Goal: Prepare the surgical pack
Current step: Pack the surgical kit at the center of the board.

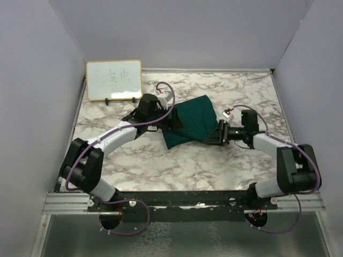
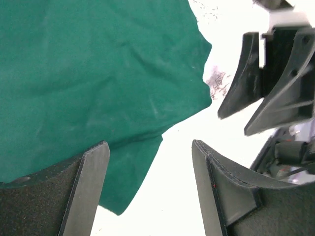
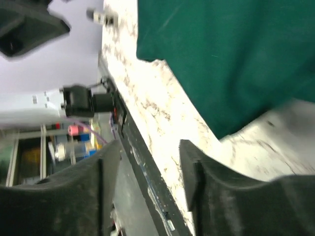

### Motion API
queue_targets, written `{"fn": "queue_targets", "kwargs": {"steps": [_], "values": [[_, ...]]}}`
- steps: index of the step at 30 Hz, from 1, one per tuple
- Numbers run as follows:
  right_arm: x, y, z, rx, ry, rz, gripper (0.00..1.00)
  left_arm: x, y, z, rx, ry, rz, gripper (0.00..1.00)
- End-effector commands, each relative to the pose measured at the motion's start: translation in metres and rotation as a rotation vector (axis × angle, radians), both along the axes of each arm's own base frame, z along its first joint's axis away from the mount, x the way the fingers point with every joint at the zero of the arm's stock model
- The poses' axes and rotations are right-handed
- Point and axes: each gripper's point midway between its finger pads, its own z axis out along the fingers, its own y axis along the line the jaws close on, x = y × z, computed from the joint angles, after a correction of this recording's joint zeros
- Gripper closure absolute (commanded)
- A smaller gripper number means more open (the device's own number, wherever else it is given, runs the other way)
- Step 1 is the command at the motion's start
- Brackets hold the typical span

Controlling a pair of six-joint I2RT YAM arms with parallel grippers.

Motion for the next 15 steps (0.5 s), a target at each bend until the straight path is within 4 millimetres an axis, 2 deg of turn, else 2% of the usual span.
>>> {"fn": "queue_targets", "kwargs": {"steps": [1,4,6,9,10,13,15], "values": [[0.016,-0.045,0.010,-0.111,-0.075,-0.171,0.39,-0.010,-0.012,0.005,0.288,-0.188,-0.103,0.28],[0.030,-0.067,0.023,-0.185,-0.134,-0.287,0.27,-0.007,-0.022,0.001,0.455,-0.274,-0.157,0.27],[0.043,-0.093,0.024,-0.260,-0.140,-0.419,0.20,-0.004,-0.032,-0.001,0.543,-0.326,-0.211,0.27],[0.054,-0.122,0.031,-0.323,-0.172,-0.539,0.17,-0.006,-0.045,-0.011,0.673,-0.396,-0.318,0.27],[0.055,-0.123,0.034,-0.321,-0.190,-0.536,0.17,-0.010,-0.048,-0.021,0.719,-0.404,-0.361,0.27],[0.052,-0.114,0.041,-0.268,-0.203,-0.471,0.17,-0.010,-0.060,-0.023,0.810,-0.475,-0.417,0.28],[0.048,-0.109,0.040,-0.246,-0.205,-0.433,0.18,-0.010,-0.063,-0.025,0.838,-0.489,-0.428,0.36]]}}
